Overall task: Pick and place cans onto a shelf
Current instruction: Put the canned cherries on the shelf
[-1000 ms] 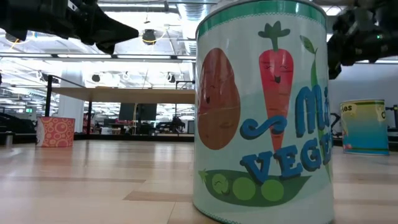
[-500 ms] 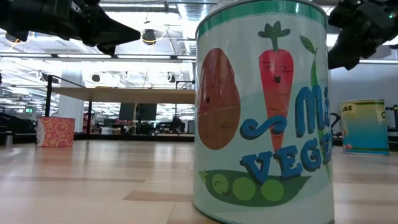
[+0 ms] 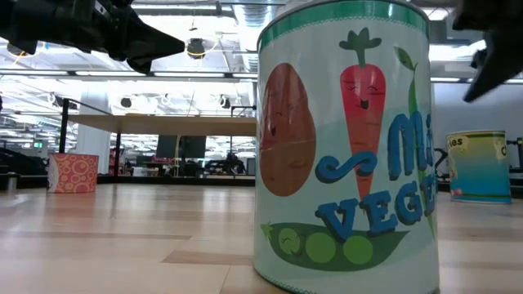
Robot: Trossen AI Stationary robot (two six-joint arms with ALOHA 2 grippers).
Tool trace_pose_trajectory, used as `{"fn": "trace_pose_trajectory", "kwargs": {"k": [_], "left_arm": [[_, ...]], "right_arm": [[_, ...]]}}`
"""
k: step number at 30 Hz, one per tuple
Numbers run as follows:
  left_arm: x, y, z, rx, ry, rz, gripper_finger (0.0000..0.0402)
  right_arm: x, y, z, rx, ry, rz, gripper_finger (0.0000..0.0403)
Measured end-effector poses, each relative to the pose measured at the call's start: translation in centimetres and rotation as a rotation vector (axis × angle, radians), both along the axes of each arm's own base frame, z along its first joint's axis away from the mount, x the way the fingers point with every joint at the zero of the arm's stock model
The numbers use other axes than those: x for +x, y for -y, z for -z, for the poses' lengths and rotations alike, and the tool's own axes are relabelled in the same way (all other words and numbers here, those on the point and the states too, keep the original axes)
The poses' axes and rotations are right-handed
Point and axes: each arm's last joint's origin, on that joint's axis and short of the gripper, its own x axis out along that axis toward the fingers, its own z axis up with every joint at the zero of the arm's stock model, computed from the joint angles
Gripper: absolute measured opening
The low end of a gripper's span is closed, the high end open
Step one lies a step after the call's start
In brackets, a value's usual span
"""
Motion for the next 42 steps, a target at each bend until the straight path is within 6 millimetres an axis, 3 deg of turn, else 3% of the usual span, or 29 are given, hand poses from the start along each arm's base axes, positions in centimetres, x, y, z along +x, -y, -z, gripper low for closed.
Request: {"fn": "trace_pose_trajectory", "kwargs": {"k": [6, 12, 18, 25, 28, 33, 42], "left_arm": [[0.0, 0.0, 0.0, -0.001, 0.001, 0.0, 0.0002], [0.0, 0.0, 0.0, -0.002, 0.001, 0.0, 0.0002], [0.0, 0.0, 0.0, -0.003, 0.001, -0.001, 0.0002], [0.0, 0.0, 0.0, -0.003, 0.001, -0.003, 0.0002], [0.0, 0.0, 0.0, -0.003, 0.001, -0.003, 0.0002], [0.0, 0.0, 0.0, -0.007, 0.002, -0.004, 0.0002], [0.0, -0.2, 0.0, -0.017, 0.005, -0.058, 0.0002]], "right_arm": [[0.7, -0.9, 1.9, -0.084, -0.163, 0.056, 0.0161], [1.9, -1.3, 3.4, -0.153, -0.263, 0.077, 0.0168], [2.7, -1.0, 4.2, -0.206, -0.324, 0.105, 0.0132], [3.3, -0.7, 4.4, -0.234, -0.348, 0.077, 0.0046], [3.6, -0.8, 4.0, -0.235, -0.351, 0.05, 0.0012], [5.2, -1.2, 1.9, -0.198, -0.276, -0.023, 0.0015], [11.5, -0.5, -1.5, -0.227, 0.055, -0.302, 0.0006]]}}
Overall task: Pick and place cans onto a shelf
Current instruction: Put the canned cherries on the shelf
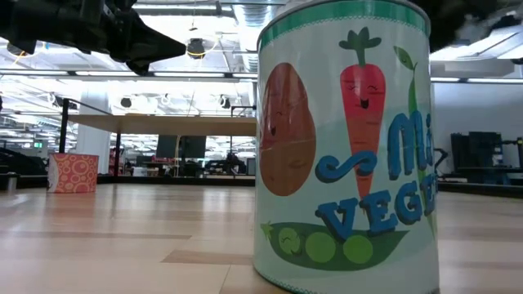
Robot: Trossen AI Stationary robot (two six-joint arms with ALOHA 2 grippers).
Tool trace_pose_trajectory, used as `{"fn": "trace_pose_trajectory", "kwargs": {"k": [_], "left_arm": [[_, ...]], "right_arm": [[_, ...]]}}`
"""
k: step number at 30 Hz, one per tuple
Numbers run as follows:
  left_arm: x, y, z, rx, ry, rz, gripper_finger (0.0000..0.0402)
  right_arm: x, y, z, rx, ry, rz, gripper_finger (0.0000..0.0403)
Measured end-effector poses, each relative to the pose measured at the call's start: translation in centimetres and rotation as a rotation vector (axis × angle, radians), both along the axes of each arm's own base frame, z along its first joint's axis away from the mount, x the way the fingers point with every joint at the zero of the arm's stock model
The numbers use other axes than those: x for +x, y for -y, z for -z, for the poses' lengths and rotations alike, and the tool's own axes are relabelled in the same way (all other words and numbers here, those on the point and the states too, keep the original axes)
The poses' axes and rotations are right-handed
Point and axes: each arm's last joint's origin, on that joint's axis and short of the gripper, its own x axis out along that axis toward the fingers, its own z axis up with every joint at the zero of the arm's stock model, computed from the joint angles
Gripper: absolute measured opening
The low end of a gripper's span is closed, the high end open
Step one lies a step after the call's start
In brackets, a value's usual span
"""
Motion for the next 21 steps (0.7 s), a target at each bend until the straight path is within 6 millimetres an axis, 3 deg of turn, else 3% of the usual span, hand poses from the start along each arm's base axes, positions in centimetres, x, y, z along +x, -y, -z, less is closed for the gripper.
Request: {"fn": "trace_pose_trajectory", "kwargs": {"k": [4, 12, 21], "left_arm": [[0.0, 0.0, 0.0, -0.002, -0.001, 0.0, 0.0002], [0.1, 0.0, 0.3, 0.0, -0.021, 0.0, 0.0002], [0.3, 0.0, 0.5, 0.001, -0.034, 0.0, 0.0002]], "right_arm": [[4.0, 0.8, -0.3, -0.032, 0.055, -0.109, 0.0008], [12.3, 1.7, 0.6, -0.163, -0.013, -0.267, 0.0008], [17.7, 3.8, 3.0, -0.166, -0.092, -0.356, 0.0009]]}}
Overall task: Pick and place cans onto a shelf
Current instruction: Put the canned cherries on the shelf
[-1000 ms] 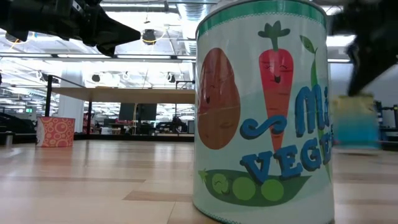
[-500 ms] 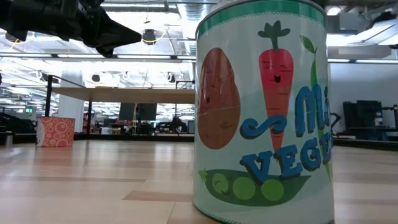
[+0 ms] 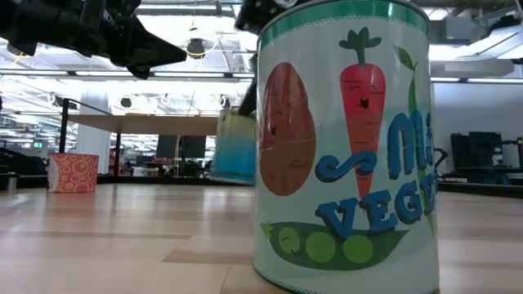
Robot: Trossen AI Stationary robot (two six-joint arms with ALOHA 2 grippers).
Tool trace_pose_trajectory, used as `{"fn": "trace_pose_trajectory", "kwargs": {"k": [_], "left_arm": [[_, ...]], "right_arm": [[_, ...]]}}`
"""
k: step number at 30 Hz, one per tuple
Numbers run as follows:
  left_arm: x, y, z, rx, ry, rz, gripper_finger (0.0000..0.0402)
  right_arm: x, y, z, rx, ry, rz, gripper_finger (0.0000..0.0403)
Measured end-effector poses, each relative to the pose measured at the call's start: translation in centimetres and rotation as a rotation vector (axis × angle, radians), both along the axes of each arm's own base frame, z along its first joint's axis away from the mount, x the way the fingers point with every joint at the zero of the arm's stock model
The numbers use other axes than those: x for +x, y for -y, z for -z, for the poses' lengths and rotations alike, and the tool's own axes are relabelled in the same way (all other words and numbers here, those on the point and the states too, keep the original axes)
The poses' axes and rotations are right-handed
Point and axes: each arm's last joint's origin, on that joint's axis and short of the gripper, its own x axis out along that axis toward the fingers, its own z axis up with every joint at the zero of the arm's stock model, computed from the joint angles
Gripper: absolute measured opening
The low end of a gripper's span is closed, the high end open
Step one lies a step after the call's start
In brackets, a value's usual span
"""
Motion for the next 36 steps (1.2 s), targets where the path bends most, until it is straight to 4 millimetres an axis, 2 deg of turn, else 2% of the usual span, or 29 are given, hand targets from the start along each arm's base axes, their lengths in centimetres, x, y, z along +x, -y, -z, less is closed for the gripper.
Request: {"fn": "trace_pose_trajectory", "kwargs": {"k": [4, 11, 16, 20, 24, 27, 30, 31, 36], "left_arm": [[0.0, 0.0, 0.0, 0.0, -0.002, 0.0, 0.0002], [0.0, 0.0, 0.1, -0.003, -0.006, 0.0, 0.0002], [0.0, 0.0, 0.1, -0.003, -0.006, 0.0, 0.0002], [0.0, 0.0, 0.1, -0.02, -0.004, -0.002, 0.0002], [0.0, 0.1, 0.1, -0.033, -0.006, 0.014, 0.0002], [0.0, 0.1, 0.2, -0.041, -0.014, 0.029, 0.0002], [0.0, 0.1, 0.3, -0.051, -0.028, 0.028, 0.0002], [0.0, 0.1, 0.3, -0.053, -0.028, 0.028, 0.0002], [0.7, 0.3, -0.6, -0.086, -0.021, 0.028, 0.0002]], "right_arm": [[1.2, 0.7, 0.8, -0.005, -0.013, -0.004, 0.001], [1.9, 1.0, 1.7, 0.012, -0.015, 0.024, 0.0023], [2.0, 0.6, 1.4, 0.021, 0.016, 0.032, 0.0073], [1.3, -0.4, -0.3, -0.012, 0.04, 0.001, 0.012], [-1.3, -2.0, -3.8, -0.021, 0.037, -0.053, 0.0128], [-4.2, -2.7, -4.9, -0.049, 0.031, -0.063, 0.0088], [-7.1, -2.6, -4.1, -0.045, 0.086, -0.043, 0.0023], [-8.0, -2.4, -3.5, -0.03, 0.113, -0.031, 0.0014], [-12.7, -1.4, 0.4, 0.05, 0.293, 0.052, 0.0021]]}}
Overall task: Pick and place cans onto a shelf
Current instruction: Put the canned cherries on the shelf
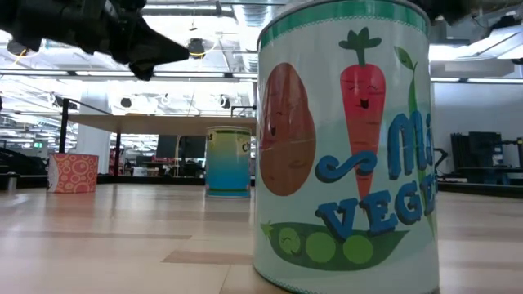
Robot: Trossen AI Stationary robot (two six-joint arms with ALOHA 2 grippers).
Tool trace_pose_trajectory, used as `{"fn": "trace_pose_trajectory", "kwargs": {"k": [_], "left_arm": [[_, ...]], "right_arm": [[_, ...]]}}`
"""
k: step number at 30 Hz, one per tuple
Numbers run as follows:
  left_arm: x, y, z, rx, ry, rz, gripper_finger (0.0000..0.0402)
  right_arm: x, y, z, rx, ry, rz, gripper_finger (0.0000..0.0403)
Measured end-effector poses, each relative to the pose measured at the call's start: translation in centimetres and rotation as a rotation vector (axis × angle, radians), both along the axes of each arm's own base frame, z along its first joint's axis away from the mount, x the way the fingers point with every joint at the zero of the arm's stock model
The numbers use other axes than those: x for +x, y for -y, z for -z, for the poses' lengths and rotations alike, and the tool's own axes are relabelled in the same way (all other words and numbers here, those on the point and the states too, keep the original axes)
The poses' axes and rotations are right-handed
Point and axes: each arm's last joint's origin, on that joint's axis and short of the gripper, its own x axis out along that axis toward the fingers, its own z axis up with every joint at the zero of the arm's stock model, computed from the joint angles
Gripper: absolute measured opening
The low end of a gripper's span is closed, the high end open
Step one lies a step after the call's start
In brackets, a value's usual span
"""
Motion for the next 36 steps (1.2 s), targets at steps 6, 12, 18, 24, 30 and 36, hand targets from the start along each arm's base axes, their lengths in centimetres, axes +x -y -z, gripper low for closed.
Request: {"fn": "trace_pose_trajectory", "kwargs": {"k": [6, 12, 18, 24, 30, 36], "left_arm": [[3.4, 0.9, -1.5, 0.03, -0.156, 0.018, 0.0002], [7.5, 1.4, -2.5, 0.047, -0.373, -0.023, 0.0006], [10.4, 1.8, -3.5, 0.04, -0.56, -0.045, 0.0033], [12.9, 2.0, -2.7, 0.052, -0.696, -0.055, 0.0073], [14.5, 1.8, -0.8, 0.095, -0.821, -0.061, 0.0108], [15.1, 1.3, 0.5, 0.115, -0.887, -0.059, 0.0119]], "right_arm": [[-3.7, 1.7, 1.7, 0.03, 0.256, 0.059, 0.0006], [-6.7, 3.5, 3.9, 0.01, 0.28, 0.112, 0.0017], [-9.6, 4.3, 6.7, 0.082, 0.341, 0.17, 0.0007], [-11.4, 3.7, 8.0, 0.146, 0.431, 0.149, 0.0011], [-12.1, 3.0, 8.9, 0.171, 0.426, 0.124, 0.0011], [-12.1, 2.8, 8.7, 0.142, 0.445, 0.136, 0.0008]]}}
